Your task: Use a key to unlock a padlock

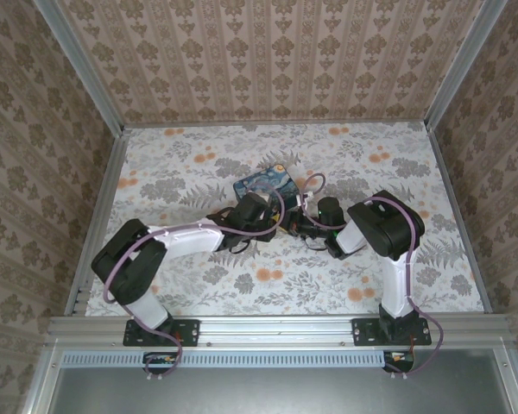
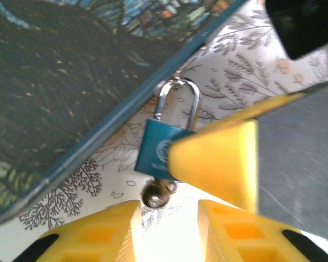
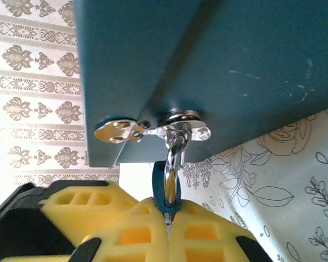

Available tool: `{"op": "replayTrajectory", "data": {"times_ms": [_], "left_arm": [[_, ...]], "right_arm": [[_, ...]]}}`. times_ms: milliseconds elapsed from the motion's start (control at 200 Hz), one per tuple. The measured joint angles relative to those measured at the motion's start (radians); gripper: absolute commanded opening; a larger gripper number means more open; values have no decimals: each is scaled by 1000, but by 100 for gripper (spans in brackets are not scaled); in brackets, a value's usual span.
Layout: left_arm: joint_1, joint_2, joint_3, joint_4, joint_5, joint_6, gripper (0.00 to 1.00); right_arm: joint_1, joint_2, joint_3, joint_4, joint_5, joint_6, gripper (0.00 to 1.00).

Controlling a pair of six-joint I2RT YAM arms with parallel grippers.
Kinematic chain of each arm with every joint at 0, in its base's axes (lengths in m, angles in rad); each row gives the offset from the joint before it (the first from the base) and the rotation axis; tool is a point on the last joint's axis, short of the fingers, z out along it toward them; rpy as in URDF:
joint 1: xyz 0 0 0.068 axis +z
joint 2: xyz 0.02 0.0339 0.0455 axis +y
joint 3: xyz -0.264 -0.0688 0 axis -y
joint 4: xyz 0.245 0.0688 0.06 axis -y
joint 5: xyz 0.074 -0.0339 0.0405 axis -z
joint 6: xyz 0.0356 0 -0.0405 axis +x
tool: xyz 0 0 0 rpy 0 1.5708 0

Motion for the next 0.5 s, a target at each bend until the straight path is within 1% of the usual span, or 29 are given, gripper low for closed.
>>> {"op": "replayTrajectory", "data": {"times_ms": [120, 215, 280, 380, 415, 500], "left_arm": [[15, -80, -16, 0, 27, -12, 56], [41, -144, -19, -7, 38, -25, 60], [60, -184, -18, -22, 39, -30, 66], [93, -225, 5, -88, 38, -32, 75], [105, -230, 19, -114, 38, -30, 77], [135, -232, 57, -176, 32, -19, 85]], "right_arm": [[-3, 0, -4, 0, 3, -1, 0], [-12, 0, -14, 0, 3, -4, 0], [-19, 0, -20, -3, 3, -5, 0], [-30, 0, -27, -11, 2, -12, 0], [-31, 0, -28, -18, 3, -14, 0], [-37, -1, -28, -31, 2, -26, 0]]}}
